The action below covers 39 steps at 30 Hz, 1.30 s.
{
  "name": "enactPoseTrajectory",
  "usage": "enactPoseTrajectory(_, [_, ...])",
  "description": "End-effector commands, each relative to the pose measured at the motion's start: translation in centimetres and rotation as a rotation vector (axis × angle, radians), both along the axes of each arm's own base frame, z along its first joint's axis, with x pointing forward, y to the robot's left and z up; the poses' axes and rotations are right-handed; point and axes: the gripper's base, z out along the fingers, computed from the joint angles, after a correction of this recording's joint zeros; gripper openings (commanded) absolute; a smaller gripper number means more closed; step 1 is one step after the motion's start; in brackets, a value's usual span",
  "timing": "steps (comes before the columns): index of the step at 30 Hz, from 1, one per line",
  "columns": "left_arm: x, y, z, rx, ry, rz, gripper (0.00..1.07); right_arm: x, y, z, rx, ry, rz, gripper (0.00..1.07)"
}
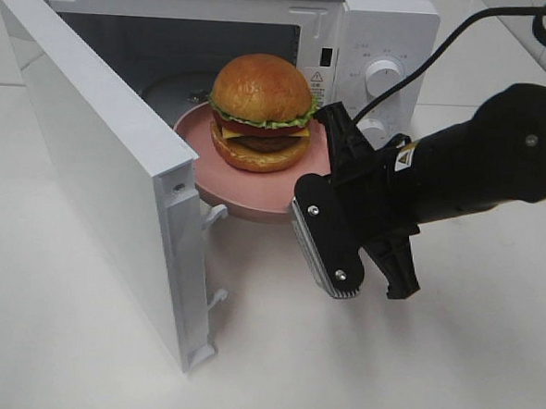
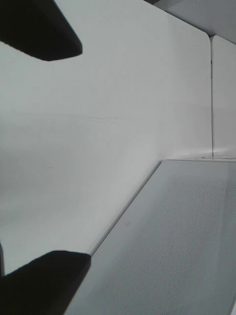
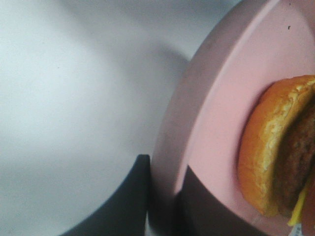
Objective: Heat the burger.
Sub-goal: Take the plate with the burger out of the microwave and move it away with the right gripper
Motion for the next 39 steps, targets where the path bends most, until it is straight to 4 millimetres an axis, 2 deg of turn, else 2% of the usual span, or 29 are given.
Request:
enactPoseTrajectory(1, [-0.1, 0.0, -0.1, -0.001, 0.000, 0.005, 0.99, -0.1, -0.5, 1.2, 0.053, -0.090, -0.030, 0.00])
enactPoseTrajectory(11, [-0.1, 0.0, -0.1, -0.001, 0.000, 0.005, 0.99, -3.7, -3.1, 1.2, 0.055, -0.092, -0.036, 0.00])
enactPoseTrajectory(12, [-0.1, 0.0, -0.1, -0.001, 0.000, 0.005, 0.99, -4.5, -3.7, 1.4, 0.071, -0.093, -0.048, 0.00])
enactPoseTrajectory(22, [-0.1, 0.0, -0.1, -0.001, 0.000, 0.005, 0.99, -8.0, -6.2, 2.0, 0.155, -0.099, -0.110, 0.00])
enactPoseTrajectory(29, [-0.1, 0.0, -0.1, -0.001, 0.000, 0.005, 0.99, -9.4, -7.1, 2.6, 0.192, -0.104, -0.122, 0.00])
enactPoseTrajectory(39, [-0.1, 0.0, -0.1, -0.001, 0.000, 0.005, 0.99, -10.6, -8.2, 3.3, 0.133, -0.104, -0.119, 0.00])
